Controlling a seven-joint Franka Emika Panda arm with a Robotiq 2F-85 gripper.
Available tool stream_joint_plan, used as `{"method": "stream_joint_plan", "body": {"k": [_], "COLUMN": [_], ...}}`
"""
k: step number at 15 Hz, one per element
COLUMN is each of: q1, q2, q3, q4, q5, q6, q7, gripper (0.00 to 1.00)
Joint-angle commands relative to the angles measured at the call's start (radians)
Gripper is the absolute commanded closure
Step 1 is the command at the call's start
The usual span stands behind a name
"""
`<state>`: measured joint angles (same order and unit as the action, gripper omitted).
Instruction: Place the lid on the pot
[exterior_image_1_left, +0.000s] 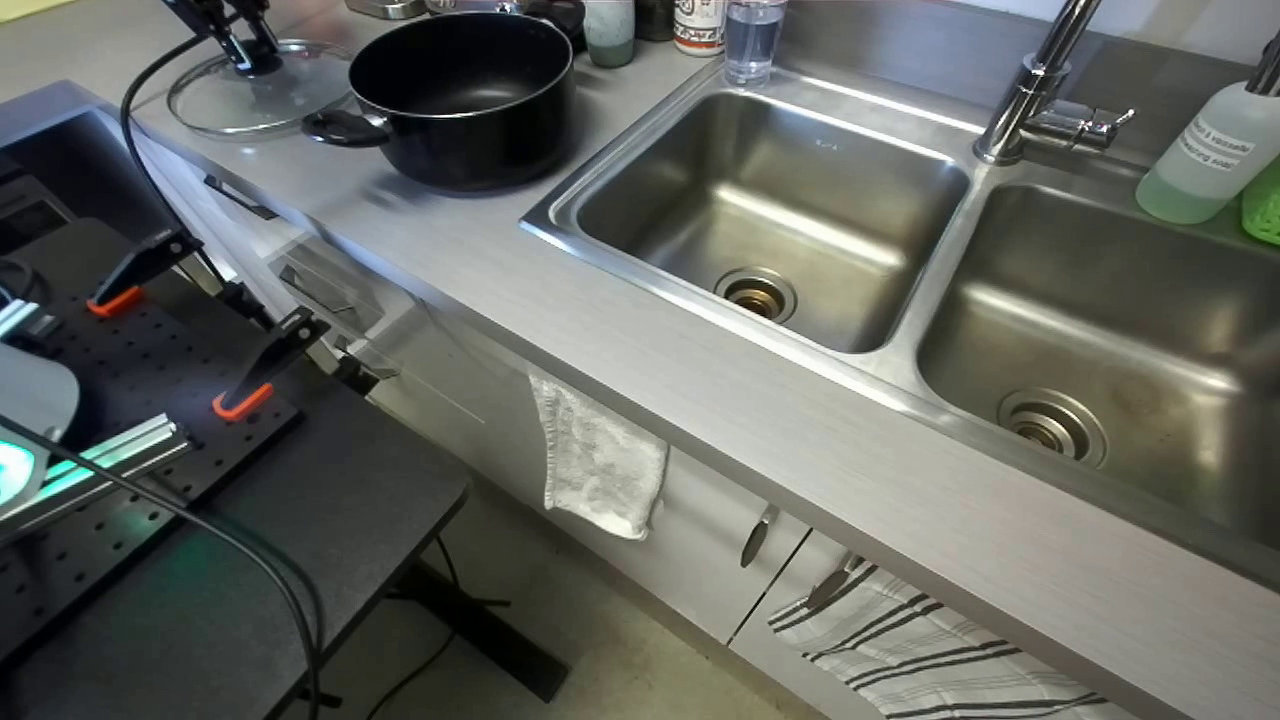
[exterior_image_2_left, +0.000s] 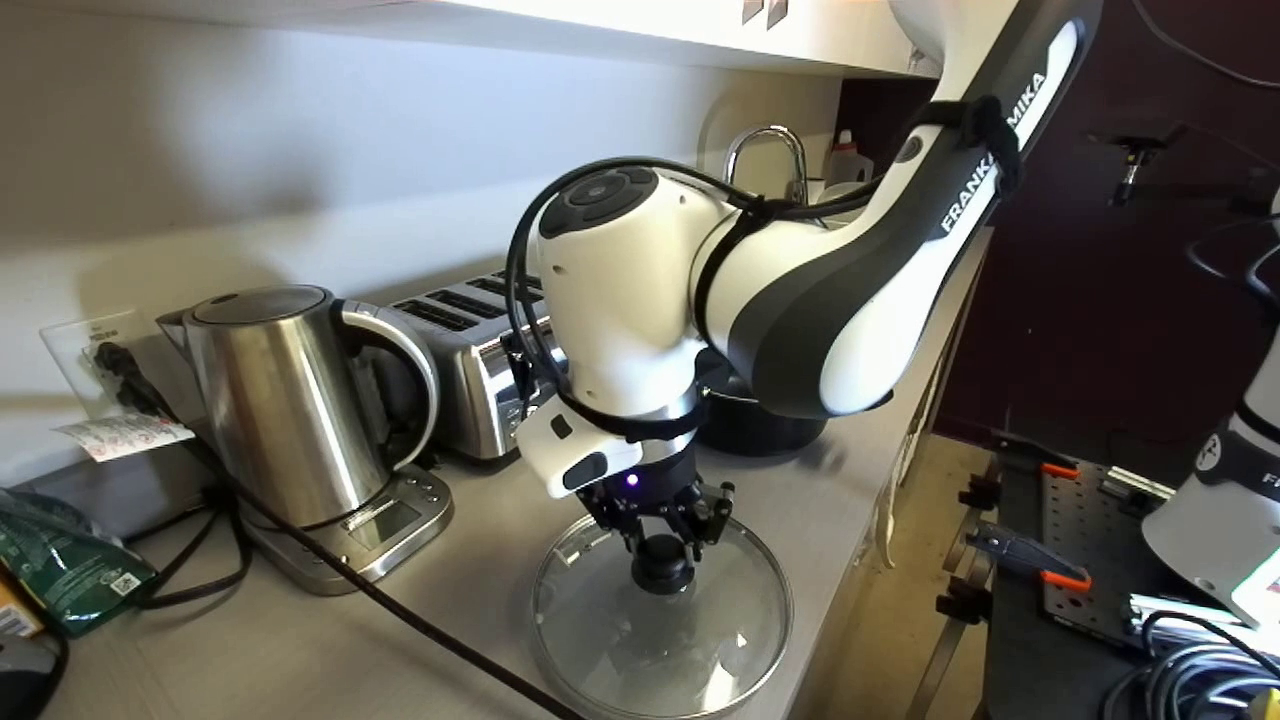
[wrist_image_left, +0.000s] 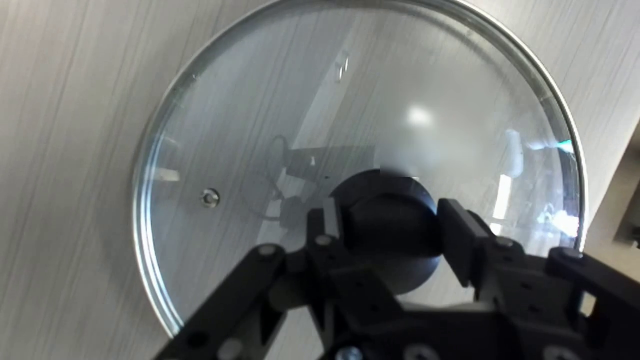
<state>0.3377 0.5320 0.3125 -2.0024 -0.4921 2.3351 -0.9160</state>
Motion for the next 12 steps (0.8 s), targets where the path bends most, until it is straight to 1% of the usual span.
{"method": "stream_joint_plan", "body": {"k": [1, 4, 6, 12], "q1": [-0.030, -0.045, -0.057, -0.072], "q2": [-0.136, -0.220, -0.277, -0.425], "q3": [0.046, 0.067, 0.075, 0.054], "q4": [-0.098, -0.147, -0.176, -0.229], "q5": [0.051, 0.099, 0.135, 0.191], "q6": [0.015, 0.003, -0.021, -0.088], "q7": [-0.058, -0.084, -0.125, -0.226], "gripper": [0.75, 0.75, 0.75, 0.75]}}
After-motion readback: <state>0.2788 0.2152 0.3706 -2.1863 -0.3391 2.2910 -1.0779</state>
